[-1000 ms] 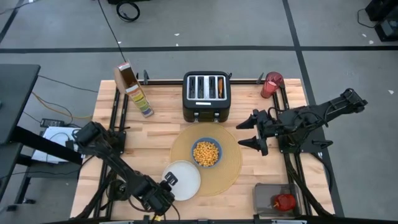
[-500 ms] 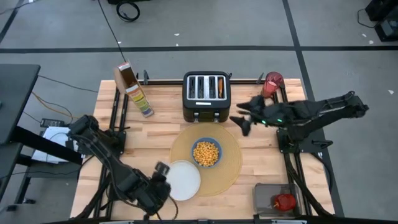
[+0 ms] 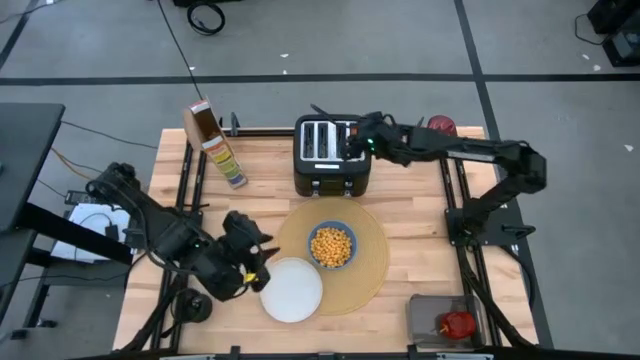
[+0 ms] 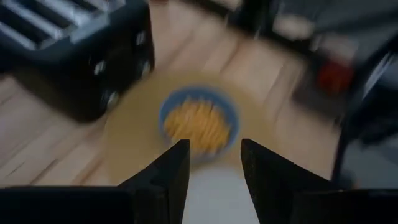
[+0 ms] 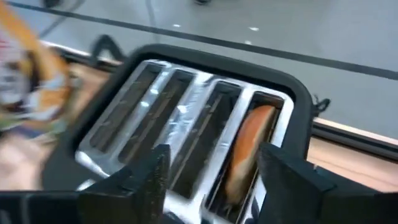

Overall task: Arrange a breakfast setting
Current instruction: Put the toast bread on the white plate

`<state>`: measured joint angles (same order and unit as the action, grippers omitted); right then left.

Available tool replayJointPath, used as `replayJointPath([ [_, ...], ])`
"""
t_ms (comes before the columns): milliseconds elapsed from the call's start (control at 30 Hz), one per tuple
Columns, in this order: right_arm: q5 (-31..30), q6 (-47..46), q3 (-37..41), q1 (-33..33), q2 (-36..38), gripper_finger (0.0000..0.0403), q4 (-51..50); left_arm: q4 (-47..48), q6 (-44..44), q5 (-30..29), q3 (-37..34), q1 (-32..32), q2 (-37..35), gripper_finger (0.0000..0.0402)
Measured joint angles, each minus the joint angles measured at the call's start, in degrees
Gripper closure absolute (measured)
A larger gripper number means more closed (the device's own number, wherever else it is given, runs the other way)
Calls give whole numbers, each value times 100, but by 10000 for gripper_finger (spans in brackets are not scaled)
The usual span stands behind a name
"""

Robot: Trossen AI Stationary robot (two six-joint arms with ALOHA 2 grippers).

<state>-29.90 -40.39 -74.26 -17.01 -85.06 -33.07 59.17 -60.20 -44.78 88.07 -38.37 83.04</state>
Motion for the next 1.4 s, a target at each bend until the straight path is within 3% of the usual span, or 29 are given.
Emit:
replayJointPath([
  [133, 16, -70, 0, -300, -475, 206, 32, -925, 404, -576, 0, -4, -25, 251],
  [367, -5, -157, 0, -532, -929, 242, 43, -1847, 1431, -627, 0, -4, -25, 251],
  [733, 74, -264, -24, -671, -1212, 260, 369, -1859, 1745, -666, 0, 192, -23, 251],
  [1167, -24, -80, 12, -706, -1139, 345, 361, -1874, 2323, -449, -11, 444, -143, 251],
  [1400, -349, 304, 9, -649, -625, 348, 467, -1782, 2686, -945, -37, 563, -331, 251],
])
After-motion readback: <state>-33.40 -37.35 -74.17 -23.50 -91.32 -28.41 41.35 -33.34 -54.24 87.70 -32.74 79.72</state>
